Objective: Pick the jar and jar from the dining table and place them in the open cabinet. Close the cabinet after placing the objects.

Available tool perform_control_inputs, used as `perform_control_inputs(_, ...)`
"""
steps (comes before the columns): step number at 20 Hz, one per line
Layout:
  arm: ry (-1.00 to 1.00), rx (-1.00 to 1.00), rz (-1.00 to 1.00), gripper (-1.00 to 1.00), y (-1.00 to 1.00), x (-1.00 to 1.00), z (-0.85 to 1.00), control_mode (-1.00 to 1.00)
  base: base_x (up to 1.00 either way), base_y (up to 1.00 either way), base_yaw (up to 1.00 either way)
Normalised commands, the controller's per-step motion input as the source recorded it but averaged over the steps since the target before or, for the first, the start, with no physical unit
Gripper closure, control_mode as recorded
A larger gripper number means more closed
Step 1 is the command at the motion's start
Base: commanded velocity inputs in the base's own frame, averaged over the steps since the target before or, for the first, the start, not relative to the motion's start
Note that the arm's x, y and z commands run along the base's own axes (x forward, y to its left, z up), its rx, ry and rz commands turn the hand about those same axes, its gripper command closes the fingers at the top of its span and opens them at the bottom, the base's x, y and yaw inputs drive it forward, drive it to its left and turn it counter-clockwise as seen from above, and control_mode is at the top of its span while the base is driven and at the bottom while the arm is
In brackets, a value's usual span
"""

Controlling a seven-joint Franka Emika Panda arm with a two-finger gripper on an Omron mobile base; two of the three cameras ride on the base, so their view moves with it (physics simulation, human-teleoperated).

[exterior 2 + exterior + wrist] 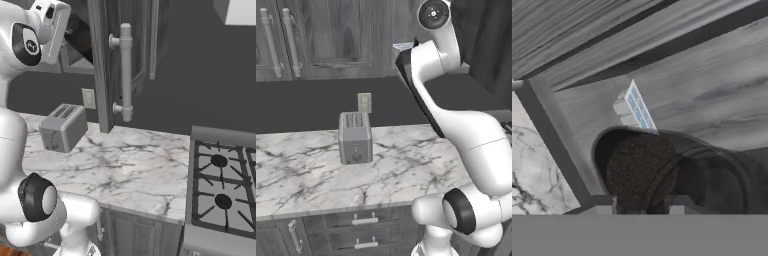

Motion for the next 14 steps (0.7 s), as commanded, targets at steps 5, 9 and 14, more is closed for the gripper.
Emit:
perform_control_inputs(5, 0.21, 0.12, 0.00, 1.00, -0.13, 0.19, 0.00, -1.00, 0.00, 0.00, 0.00)
perform_control_inputs(9, 0.21, 0.07, 0.00, 1.00, -0.04, 0.10, -0.21, -1.00, 0.00, 0.00, 0.00)
perform_control_inputs(14, 0.24, 0.00, 0.00, 1.00, 0.00, 0.04, -0.52, -1.00, 0.00, 0.00, 0.00)
